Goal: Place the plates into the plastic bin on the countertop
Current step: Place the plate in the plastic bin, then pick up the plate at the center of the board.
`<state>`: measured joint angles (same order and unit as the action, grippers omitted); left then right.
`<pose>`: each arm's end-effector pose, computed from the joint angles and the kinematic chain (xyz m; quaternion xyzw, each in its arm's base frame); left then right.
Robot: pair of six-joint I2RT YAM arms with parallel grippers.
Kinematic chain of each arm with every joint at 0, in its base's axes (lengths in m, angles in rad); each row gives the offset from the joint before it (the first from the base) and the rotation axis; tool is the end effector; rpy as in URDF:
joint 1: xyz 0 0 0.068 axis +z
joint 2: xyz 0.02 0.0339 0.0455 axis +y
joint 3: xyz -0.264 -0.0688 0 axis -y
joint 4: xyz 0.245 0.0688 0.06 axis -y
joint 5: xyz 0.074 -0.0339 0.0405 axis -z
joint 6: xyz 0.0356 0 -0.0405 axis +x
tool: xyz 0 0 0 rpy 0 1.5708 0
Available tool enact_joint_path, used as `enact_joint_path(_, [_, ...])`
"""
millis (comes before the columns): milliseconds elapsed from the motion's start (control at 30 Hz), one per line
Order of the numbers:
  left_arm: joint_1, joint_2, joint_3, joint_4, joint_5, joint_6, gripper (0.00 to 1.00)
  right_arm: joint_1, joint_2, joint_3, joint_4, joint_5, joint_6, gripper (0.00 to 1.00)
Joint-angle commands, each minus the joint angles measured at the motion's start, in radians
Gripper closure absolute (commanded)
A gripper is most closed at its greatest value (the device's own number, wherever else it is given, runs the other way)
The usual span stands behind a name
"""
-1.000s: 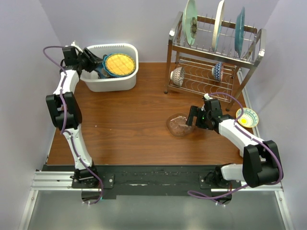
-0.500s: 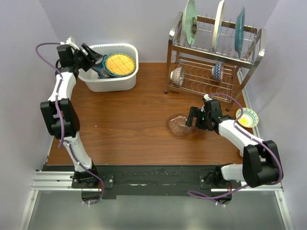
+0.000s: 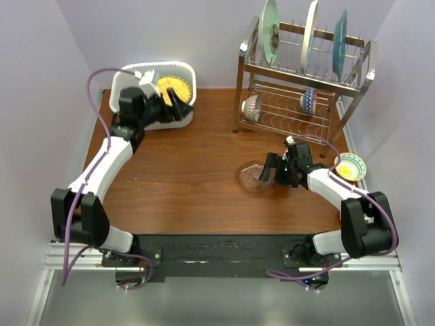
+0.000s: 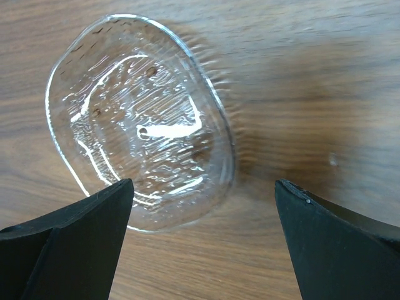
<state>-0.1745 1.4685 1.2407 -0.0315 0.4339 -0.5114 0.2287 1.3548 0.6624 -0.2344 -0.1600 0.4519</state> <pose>0.3401 -0.0752 0.3520 -0.0004 0.7851 -0.3609 0.5034 0.2479 0.0635 0.1739 0.0802 0.9425 0.1767 0.2721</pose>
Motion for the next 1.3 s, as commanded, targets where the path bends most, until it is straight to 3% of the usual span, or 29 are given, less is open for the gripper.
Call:
enact_joint_path(0, [-0.069,-0.075,-0.213,0.086,-0.063,0.005,0.12,-0.002,0.061,0.054,0.067,-0.09,0.016,0.01])
enact_joint_path(167, [-0.2,-0.033,-0.384,0.178,-0.081,0.002,0.13,-0.002,0.078,0.059,0.072,-0.092,0.028,0.01])
enact_joint_path(367, [-0.301,0.044,-0.483,0.34,-0.067,-0.073,0.14,-0.002,0.066,0.055,0.07,-0.061,0.011,0.01])
enact_joint_path(667, [-0.33,0.171,-0.394,0.291,-0.047,-0.052,0.14,-0.002,0.095,0.065,0.098,-0.088,0.021,0.01])
enact_joint_path(933, [-0.359,0.288,-0.429,0.502,0.046,-0.219,0.15,-0.003,0.115,0.075,0.113,-0.122,0.018,0.01])
enact_joint_path(1267, [-0.407,0.328,-0.402,0.492,0.022,-0.243,0.16,0.0,0.118,0.06,0.128,-0.145,0.039,0.01])
